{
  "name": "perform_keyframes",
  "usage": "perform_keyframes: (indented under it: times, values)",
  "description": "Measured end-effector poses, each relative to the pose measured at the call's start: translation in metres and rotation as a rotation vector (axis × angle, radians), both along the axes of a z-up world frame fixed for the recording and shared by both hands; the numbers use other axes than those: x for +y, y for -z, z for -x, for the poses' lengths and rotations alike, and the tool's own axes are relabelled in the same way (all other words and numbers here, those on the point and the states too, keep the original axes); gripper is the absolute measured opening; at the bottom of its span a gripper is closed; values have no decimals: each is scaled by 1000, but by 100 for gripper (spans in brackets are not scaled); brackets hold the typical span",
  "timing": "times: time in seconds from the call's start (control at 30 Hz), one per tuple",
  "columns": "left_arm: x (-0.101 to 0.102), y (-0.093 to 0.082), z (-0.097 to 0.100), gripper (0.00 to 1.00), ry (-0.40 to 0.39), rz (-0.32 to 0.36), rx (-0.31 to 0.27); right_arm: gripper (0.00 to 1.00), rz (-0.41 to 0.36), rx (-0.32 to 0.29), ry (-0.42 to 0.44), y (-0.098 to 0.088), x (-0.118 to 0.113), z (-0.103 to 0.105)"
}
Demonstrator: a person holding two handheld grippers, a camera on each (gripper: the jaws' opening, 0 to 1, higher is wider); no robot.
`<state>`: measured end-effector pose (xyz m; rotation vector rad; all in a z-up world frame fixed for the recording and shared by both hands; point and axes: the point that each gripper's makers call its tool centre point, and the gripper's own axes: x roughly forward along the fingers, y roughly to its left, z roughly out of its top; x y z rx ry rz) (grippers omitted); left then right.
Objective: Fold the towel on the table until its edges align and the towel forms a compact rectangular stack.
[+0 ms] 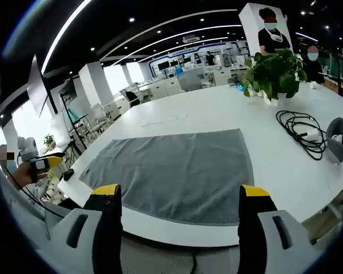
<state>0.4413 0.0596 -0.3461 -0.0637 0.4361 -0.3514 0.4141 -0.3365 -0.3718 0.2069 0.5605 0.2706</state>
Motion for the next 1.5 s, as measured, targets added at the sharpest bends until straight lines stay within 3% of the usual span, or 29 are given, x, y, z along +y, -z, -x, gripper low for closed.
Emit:
perform_keyframes:
  times: [0.3,1.07,1.23,1.37,1.5]
  values:
    - [-5,0,-1,96,15,-2,6,74,11,29,28,7,-8,0]
    - [-11,3,-1,91,18,18,30,58,57,156,80,56,-49,-6]
    - [-12,-2,-2,86,9,14,11,54,66,194,86,68,-54,-9]
    - [-12,-2,-3,86,14,12,5,52,29,200,78,67,-57,-16]
    - [-13,-5,-4,85,12,38,-6,49,54,226,75,74,-63,-20]
